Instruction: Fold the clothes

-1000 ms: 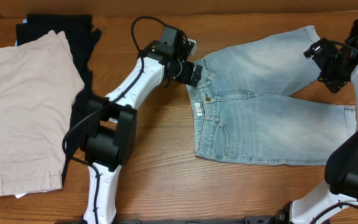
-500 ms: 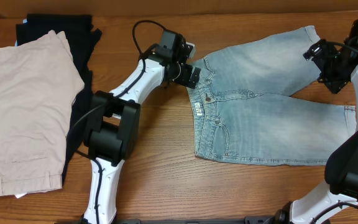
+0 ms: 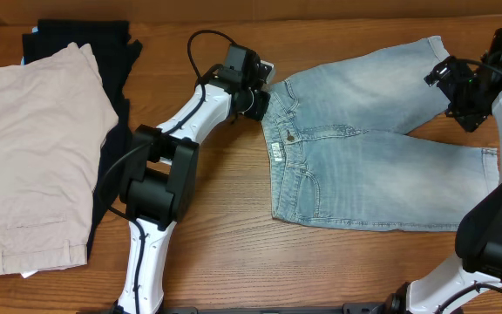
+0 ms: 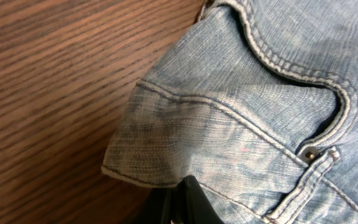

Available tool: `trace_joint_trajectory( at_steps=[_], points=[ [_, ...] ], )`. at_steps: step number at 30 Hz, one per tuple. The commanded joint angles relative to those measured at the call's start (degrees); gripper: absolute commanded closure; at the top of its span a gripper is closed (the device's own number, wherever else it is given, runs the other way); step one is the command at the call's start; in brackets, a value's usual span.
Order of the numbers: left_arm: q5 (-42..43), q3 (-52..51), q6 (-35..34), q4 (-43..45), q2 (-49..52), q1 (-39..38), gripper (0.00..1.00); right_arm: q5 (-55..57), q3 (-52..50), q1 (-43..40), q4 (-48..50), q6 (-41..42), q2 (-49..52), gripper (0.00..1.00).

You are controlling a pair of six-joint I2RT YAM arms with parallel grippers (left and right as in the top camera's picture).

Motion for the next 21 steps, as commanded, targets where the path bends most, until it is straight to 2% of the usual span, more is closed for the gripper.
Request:
trace_joint_trajectory(
  at_steps=[1,6,12,14,15,17,18,21],
  points=[
    [-2.75,-0.09,0.26,-0.31,1.42,0.79,0.96,-0.28,-0.17,0.26,-0.24,-0.68,-0.04,0.0],
    [-8.31,2.19,0.52,-3.96,1.42,3.98,0.96,0.15,-1.53,1.81,-0.37,-0.66,-0.04,0.0],
    [-18.27,5.07,7.37,-5.64,1.42,8.72,0.94,0.15,-3.04,4.63,-0.13,-0.66,-0.04,0.0],
    [-21.03,5.29,9.86,-4.13,1.42,9.86,0.89,0.15,-3.58,5.42,-0.07,-0.63,-0.04,0.0],
    [-21.94,5.31,11.39,-3.06,1.42,10.32,0.7,0.15,-3.78,5.84,-0.09,-0.63,-0.04,0.0],
    [-23.69,5.53,12.22,-1.57,1.42,10.78,0.18,0.15,-4.02,6.25,-0.02,-0.63,-0.04,0.0],
    [-24.81,6.08,12.26,-1.29,1.42,10.84,0.0,0.15,-4.02,6.47,-0.04,-0.61,-0.04,0.0],
    [-25.51,9.62,12.11,-5.44,1.42,10.73,0.0,0.13,-4.02,6.54,-0.46,-0.61,-0.04,0.04]
  ],
)
